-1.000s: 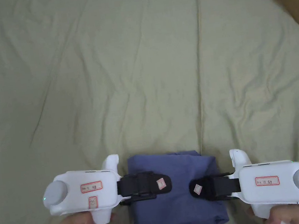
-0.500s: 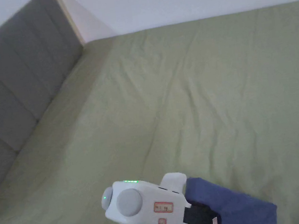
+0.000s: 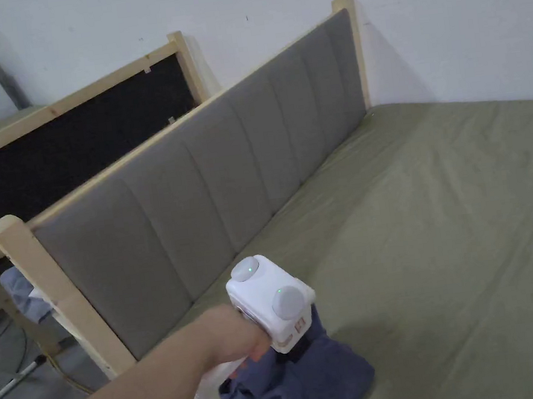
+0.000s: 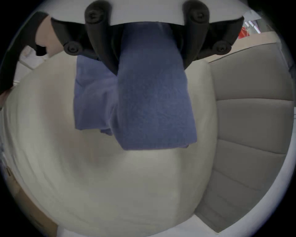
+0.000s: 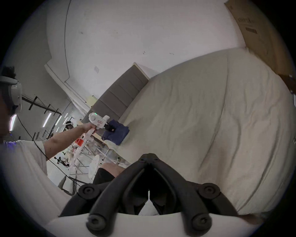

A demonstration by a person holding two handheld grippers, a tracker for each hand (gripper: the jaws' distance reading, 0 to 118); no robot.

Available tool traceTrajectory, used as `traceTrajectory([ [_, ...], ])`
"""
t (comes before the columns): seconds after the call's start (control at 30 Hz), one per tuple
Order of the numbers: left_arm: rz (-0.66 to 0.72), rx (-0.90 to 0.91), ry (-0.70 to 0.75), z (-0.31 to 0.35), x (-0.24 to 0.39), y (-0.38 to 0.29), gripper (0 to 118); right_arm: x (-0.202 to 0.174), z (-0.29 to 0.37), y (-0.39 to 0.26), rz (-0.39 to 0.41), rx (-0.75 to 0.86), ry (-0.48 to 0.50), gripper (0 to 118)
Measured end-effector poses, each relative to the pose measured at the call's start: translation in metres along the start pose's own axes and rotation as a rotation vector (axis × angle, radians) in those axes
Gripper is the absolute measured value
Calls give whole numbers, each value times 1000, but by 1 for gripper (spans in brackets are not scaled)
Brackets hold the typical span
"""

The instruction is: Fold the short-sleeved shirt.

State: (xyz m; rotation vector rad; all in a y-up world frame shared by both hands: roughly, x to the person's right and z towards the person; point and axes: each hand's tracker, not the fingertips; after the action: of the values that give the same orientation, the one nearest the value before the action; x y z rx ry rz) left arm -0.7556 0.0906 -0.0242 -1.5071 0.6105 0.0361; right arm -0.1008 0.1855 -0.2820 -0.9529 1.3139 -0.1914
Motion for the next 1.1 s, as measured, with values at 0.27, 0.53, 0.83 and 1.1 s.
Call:
traceTrajectory([
  [0.27, 124, 132, 204, 6, -9, -2, 77, -37, -19, 24, 51, 30, -20, 0],
  [0.53, 357, 374, -15, 96, 33, -25, 77, -43, -4, 20, 77, 92, -76, 0],
  [0.83, 366, 864, -52, 226, 171, -22, 0, -5, 34, 31, 219, 177, -379, 0],
  [1.1, 447, 1240, -73, 354, 269, -10, 0, -53, 49, 81, 478, 446, -841, 0],
])
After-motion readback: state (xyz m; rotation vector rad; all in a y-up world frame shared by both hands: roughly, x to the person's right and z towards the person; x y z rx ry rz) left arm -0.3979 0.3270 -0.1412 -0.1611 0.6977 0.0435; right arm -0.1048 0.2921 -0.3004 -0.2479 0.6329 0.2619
